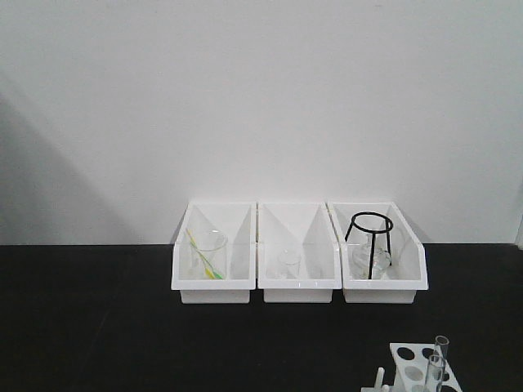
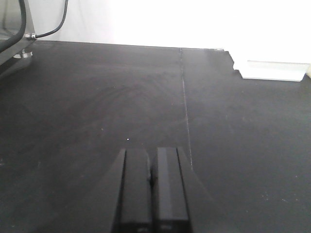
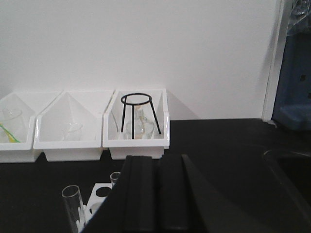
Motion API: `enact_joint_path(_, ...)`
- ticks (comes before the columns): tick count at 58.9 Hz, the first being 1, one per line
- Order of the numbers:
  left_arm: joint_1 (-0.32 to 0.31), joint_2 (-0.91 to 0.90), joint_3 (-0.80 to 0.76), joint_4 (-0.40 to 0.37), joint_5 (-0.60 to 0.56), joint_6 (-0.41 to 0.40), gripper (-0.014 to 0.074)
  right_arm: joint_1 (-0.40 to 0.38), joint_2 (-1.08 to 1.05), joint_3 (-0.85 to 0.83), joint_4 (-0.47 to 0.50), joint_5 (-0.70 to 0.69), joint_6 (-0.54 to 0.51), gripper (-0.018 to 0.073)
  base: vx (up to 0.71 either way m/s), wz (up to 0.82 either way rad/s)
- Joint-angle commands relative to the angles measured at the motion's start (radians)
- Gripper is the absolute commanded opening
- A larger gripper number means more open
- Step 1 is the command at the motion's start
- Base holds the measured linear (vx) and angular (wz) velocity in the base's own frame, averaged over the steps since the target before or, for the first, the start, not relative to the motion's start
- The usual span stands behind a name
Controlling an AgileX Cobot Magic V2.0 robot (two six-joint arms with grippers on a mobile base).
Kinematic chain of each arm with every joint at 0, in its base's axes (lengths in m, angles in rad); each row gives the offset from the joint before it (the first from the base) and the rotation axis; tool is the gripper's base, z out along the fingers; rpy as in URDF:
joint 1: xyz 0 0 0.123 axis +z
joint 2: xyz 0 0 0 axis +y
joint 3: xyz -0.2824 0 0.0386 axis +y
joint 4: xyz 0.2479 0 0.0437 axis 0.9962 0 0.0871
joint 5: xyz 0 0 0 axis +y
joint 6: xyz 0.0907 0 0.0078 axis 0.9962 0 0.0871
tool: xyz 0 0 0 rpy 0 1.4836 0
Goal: Flip and reinsert test tube from rack
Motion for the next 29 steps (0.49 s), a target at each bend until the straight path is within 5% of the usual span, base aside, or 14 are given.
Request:
enact_joint_path(1,-0.007,-0.011,0.0,-0.004,-0.088,0.0,-0.0006,-0.001,0.042,-0.036,-0.011,-0.078,-0.001,0.0031,0.0,0.0)
enact_joint_path(29,-0.007,-0.011,0.0,-0.004,-0.088,0.0,-0.0006,-0.001,0.217,-0.032,0.02,-0.078,0.0,0.047,0.0,0.0)
